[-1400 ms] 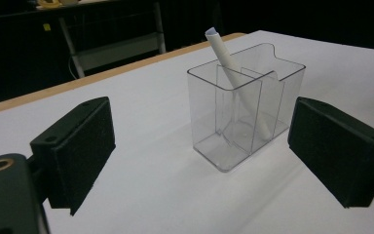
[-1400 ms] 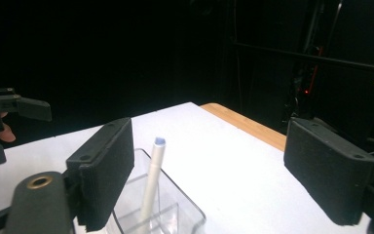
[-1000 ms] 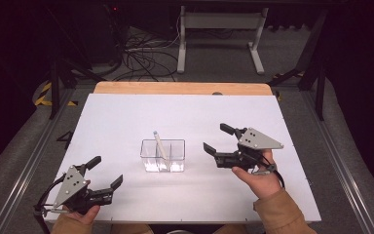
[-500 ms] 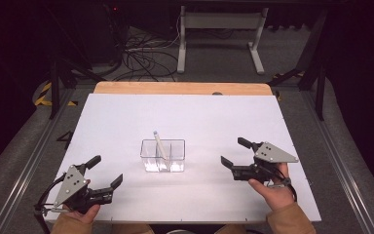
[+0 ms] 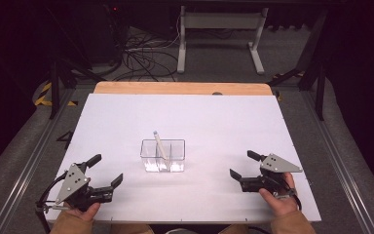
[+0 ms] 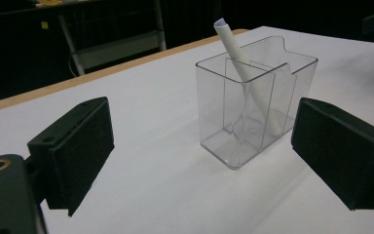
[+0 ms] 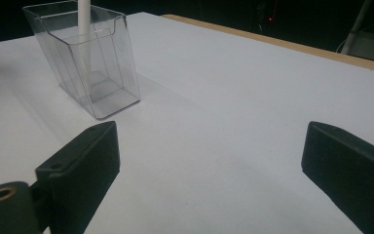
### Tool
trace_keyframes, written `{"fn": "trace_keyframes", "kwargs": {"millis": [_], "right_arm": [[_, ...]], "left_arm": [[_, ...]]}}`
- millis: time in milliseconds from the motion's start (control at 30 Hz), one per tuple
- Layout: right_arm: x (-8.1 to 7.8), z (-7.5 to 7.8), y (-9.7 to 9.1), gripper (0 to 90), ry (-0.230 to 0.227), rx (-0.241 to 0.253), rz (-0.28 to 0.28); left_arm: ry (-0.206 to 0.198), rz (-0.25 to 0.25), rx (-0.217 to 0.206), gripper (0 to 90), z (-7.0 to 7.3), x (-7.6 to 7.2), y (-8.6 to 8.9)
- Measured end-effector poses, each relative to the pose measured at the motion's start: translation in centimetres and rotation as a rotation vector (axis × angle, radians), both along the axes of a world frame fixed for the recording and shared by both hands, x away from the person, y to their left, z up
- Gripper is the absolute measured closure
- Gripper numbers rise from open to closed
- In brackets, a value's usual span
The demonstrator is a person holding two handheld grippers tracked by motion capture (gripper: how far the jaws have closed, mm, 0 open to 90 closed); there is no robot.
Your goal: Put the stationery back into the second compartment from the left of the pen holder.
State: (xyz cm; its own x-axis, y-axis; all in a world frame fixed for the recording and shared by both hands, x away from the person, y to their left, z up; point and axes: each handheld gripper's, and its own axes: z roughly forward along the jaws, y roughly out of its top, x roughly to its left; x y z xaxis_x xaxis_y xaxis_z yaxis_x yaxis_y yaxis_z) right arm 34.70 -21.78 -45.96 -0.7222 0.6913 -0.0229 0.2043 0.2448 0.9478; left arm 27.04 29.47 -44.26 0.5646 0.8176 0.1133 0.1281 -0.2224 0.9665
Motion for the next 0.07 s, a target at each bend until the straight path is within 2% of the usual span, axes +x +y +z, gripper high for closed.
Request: {"fn": "trace_keyframes", "kwargs": {"millis": [67], "right_arm": [[0.02, -0.06, 0.16, 5.3, -0.012, -0.008, 0.004]], "left_arm": [[0.006, 0.002, 0.005, 9.4, -0.14, 0.16, 0.08]]}}
